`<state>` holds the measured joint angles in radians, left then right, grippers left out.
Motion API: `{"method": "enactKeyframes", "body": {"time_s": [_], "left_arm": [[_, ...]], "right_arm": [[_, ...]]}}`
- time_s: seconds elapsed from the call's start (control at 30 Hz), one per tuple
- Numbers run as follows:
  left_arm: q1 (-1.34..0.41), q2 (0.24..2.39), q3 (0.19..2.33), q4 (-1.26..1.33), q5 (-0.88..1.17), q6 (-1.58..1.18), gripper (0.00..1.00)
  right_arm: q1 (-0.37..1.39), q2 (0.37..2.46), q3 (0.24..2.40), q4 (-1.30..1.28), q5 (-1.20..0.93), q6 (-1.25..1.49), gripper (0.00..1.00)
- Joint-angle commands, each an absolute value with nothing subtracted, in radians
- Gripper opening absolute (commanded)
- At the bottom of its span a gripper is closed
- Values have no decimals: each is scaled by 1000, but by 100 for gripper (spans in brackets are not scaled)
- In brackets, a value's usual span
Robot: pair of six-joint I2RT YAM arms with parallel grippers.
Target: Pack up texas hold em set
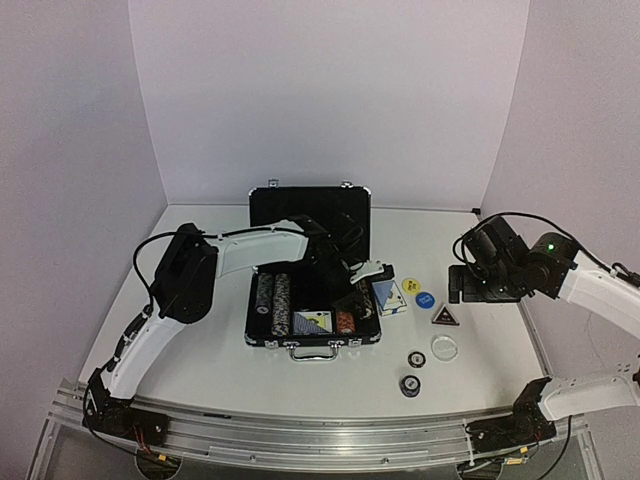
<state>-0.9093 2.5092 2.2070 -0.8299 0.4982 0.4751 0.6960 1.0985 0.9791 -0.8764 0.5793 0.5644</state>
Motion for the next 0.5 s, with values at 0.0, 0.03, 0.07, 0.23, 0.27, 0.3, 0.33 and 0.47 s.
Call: {"method": "enactKeyframes", "body": {"time_s": [0.0,0.03,0.07,0.23,0.27,0.3,0.33,0.47], "left_arm": [[-919,2537,2257,-847,463,492,0],[-919,2538,2257,-846,457,490,1],[-920,2539,2256,-846,452,487,1],[-925,2540,2242,-829,415,480,1],[-926,2540,2240,-824,406,477,1],[-925,2540,2241,-819,399,472,2],[-925,2540,2241,-817,396,470,2],[-925,2538,2241,-815,384,469,4]], "right_arm": [[693,1100,975,-874,583,560,98],[694,1100,975,-874,583,559,98],[694,1101,975,-873,583,558,98],[693,1103,974,-874,583,555,98],[694,1104,974,-875,582,555,98],[694,1104,975,-875,582,553,98],[693,1104,975,-875,582,552,98],[693,1106,976,-874,583,545,98]]}}
